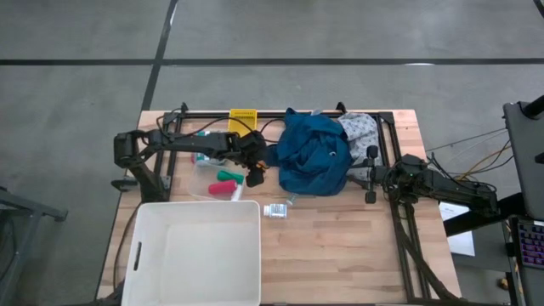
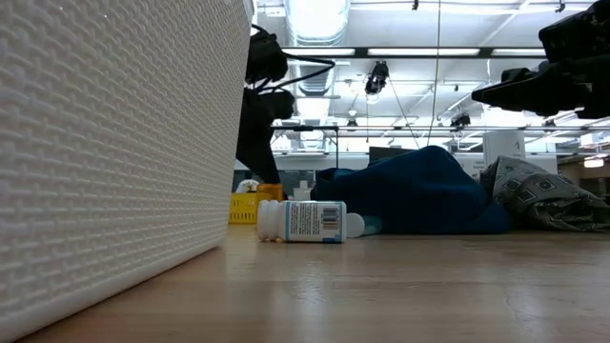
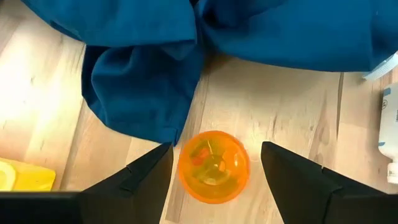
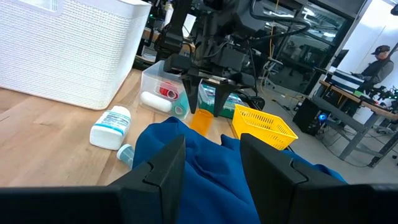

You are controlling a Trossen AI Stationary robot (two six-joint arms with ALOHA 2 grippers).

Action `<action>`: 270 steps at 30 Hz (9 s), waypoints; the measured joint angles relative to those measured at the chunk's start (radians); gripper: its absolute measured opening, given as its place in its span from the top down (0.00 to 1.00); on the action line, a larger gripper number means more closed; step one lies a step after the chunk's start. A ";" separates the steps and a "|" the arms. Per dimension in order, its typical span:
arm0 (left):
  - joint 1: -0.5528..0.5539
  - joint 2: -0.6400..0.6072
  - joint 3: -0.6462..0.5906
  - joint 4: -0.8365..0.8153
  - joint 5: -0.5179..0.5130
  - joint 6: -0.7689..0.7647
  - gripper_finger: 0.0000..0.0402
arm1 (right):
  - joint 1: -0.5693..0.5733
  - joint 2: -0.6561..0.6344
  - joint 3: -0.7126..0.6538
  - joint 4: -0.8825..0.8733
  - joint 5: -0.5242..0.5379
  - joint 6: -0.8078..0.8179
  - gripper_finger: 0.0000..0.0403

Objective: Pick & place medical supplies in basket/bin
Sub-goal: Put the orange pill bottle into the yellow bin

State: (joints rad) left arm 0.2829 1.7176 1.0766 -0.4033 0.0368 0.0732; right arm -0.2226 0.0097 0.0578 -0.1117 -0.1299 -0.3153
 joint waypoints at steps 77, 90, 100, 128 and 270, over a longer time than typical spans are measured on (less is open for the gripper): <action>0.014 -0.245 0.078 -0.002 -0.078 -0.105 0.52 | 0.000 0.000 0.000 0.000 0.000 0.000 0.63; 0.084 -0.331 0.078 -0.160 -0.176 -0.187 0.51 | 0.000 0.000 0.000 0.000 0.000 0.000 0.63; 0.178 -0.329 0.078 -0.166 -0.195 -0.209 0.51 | 0.000 0.000 0.000 0.000 0.000 0.000 0.63; 0.302 -0.316 0.069 -0.144 -0.266 -0.310 0.51 | 0.000 0.000 0.000 0.000 0.000 0.000 0.63; 0.187 -0.129 0.255 -0.295 -0.414 -1.058 0.51 | 0.000 0.000 0.000 0.000 0.000 0.000 0.63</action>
State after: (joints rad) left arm 0.4702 1.5887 1.3315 -0.6980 -0.3774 -0.9849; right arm -0.2226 0.0093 0.0578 -0.1116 -0.1295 -0.3153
